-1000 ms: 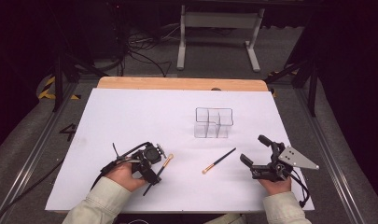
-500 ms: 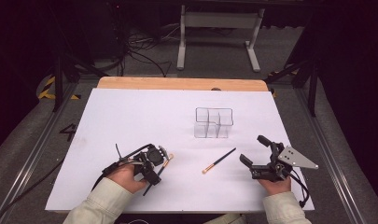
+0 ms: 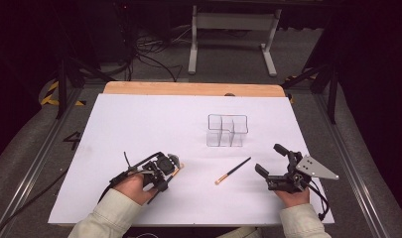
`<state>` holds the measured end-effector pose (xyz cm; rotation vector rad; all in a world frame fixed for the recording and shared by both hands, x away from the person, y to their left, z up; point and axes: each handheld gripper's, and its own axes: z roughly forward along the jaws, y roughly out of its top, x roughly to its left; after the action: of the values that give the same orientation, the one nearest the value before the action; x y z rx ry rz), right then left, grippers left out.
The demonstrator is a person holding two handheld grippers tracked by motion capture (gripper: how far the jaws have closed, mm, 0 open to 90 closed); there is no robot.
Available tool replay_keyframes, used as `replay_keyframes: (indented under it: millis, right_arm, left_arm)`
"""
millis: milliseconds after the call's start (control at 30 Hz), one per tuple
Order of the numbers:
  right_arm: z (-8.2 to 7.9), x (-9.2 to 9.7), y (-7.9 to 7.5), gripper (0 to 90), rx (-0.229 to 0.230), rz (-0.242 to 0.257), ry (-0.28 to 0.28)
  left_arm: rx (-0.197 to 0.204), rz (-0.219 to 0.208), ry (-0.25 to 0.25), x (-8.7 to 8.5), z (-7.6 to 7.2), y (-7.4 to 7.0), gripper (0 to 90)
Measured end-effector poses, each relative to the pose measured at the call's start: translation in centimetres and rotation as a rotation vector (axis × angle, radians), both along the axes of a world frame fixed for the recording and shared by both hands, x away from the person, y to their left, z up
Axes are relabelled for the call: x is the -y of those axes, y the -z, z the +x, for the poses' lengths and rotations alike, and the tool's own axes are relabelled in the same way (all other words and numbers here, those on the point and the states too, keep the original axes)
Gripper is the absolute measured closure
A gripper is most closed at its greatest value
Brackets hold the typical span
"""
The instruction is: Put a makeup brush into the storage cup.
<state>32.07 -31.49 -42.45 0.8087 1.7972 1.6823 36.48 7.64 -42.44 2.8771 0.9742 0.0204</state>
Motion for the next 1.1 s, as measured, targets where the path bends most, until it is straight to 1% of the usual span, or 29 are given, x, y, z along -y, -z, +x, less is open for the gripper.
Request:
replay_keyframes:
  millis: [133,267,367,467,667,733,867,933,1033,1100]
  right_arm:
    - [0.0,0.0,0.0,2.4,0.001,-0.002,0.002]
    - [0.0,0.0,0.0,3.0,0.001,-0.011,-0.004]
    - [-0.1,0.0,0.0,5.5,0.008,-0.035,0.002]
    - [-0.2,0.2,-0.2,7.7,0.007,-0.072,0.009]
    - [-0.3,0.0,-0.3,8.2,0.005,-0.079,-0.006]
    - [-0.3,0.0,-0.3,8.1,0.007,-0.082,-0.011]
    - [-0.2,-0.1,-0.3,8.1,0.001,-0.078,-0.013]
    - [-0.3,-0.2,-0.3,8.1,0.003,-0.077,-0.019]
    - [-0.3,-0.3,-0.4,8.1,0.006,-0.081,-0.026]
    - [-0.3,-0.4,-0.4,8.1,0.005,-0.082,-0.029]
  left_arm:
    - [0.004,0.008,-0.004,0.0,0.0,0.0,82.3]
    - [0.003,0.005,0.002,0.0,0.1,0.0,82.6]
    - [0.002,0.003,0.009,-0.1,0.1,0.0,82.7]
    - [0.001,-0.007,0.004,-0.3,0.1,-0.1,82.8]
    - [0.016,-0.015,0.008,-0.5,0.1,-0.2,82.8]
    - [0.022,-0.035,0.009,-0.6,0.1,-0.6,82.8]
    - [0.042,-0.101,0.014,-1.1,0.0,-1.4,82.8]
    - [0.046,-0.122,0.021,-1.2,0.0,-1.6,82.8]
    - [0.076,-0.144,0.030,-1.2,-0.1,-1.7,82.7]
    - [0.092,-0.178,0.047,-1.3,-0.2,-2.0,82.8]
